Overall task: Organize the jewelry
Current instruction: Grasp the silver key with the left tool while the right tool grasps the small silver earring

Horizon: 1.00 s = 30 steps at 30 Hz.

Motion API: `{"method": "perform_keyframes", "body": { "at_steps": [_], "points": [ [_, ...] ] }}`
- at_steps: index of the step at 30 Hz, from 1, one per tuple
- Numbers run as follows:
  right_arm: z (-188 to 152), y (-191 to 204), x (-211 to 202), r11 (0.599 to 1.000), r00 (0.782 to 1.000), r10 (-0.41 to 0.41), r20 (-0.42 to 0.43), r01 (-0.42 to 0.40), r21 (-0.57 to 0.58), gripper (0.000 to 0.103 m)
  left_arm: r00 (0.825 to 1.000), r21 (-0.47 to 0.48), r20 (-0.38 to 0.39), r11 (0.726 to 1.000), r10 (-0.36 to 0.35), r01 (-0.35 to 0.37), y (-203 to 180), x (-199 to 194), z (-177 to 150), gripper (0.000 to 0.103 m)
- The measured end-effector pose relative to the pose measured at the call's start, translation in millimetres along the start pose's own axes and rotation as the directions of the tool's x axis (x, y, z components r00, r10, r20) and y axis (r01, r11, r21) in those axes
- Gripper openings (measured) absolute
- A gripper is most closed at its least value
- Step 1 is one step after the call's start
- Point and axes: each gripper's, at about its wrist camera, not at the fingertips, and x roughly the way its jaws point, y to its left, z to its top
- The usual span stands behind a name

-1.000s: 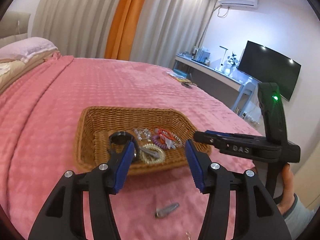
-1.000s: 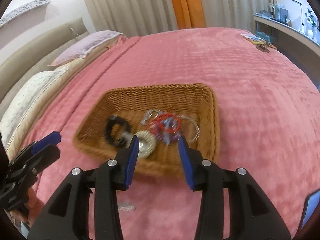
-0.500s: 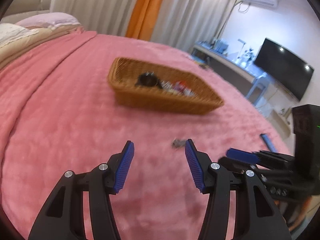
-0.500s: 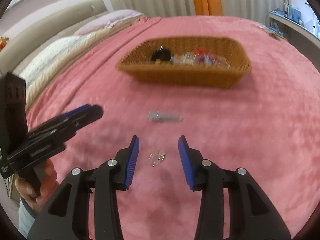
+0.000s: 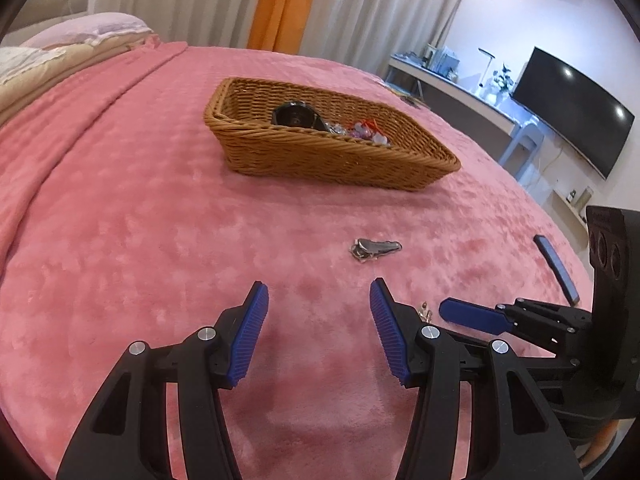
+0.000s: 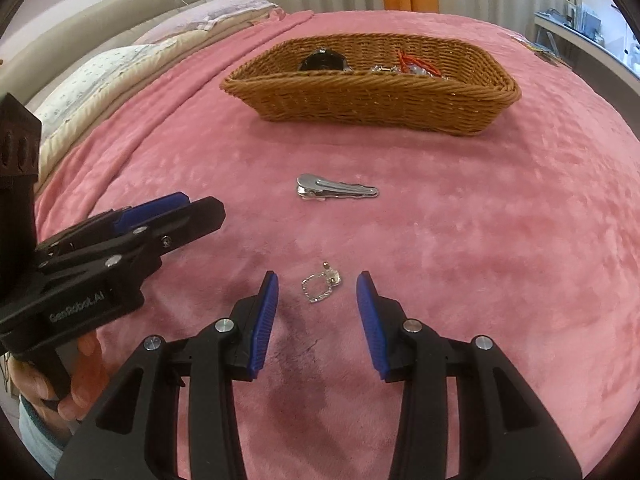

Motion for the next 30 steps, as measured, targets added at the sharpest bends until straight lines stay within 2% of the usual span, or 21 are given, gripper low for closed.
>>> {"method": "perform_keyframes", "body": {
  "at_steps": [4, 7, 10, 16, 22, 23, 24, 26, 30],
  "points": [
    [2.8, 3.9, 4.1, 1.0, 1.0, -0.017, -0.008, 0.016, -0.017, 0.037, 0.999, 0.067, -0.031, 0.998, -0.009, 0.011, -10.2, 8.7, 10.8, 0.051],
    [4.2, 3.9, 6.1, 0.998, 0.999, -0.053, -0.005, 0.053, -0.019, 0.016, 0.998, 0.118, -0.065, 0.993, -0.021, 0.028, -14.9, 20.3, 21.1, 0.051],
    [5.5, -9.9, 6.4, 0.999, 0.999, -0.05, -0.001, 0.05, 0.017, 0.006, 0.994, 0.174, -0.108, 0.984, -0.027, 0.046, -23.4, 34.0, 27.3, 0.051],
    [11.4, -45.6, 2.6, 0.994, 0.997, -0.077, 0.011, 0.076, 0.077, 0.006, 0.987, 0.29, -0.159, 0.955, -0.006, 0.052, -44.7, 61.9, 29.2, 0.051],
    [12.9, -69.4, 2.3, 0.993, 0.999, -0.044, 0.012, 0.043, 0.112, 0.006, 0.984, 0.322, -0.177, 0.945, 0.006, 0.052, -52.7, 78.1, 33.5, 0.051],
    [12.7, -70.4, 3.2, 0.993, 0.999, -0.036, 0.012, 0.034, 0.115, 0.006, 0.985, 0.324, -0.175, 0.945, 0.009, 0.049, -53.6, 78.0, 33.8, 0.048],
    [12.6, -70.4, 3.5, 0.993, 0.999, -0.032, 0.014, 0.031, 0.115, 0.006, 0.985, 0.328, -0.172, 0.943, 0.01, 0.048, -54.7, 77.3, 33.2, 0.032],
    [11.2, -70.1, 2.9, 0.993, 0.999, -0.026, 0.019, 0.024, 0.114, 0.006, 0.982, 0.323, -0.187, 0.943, -0.013, 0.074, -56.1, 74.3, 31.2, 0.021],
    [9.6, -73.2, 1.6, 0.992, 1.0, -0.007, 0.021, 0.004, 0.123, 0.006, 0.975, 0.282, -0.212, 0.951, -0.066, 0.126, -57.6, 63.8, 25.0, 0.021]
  ]
}}
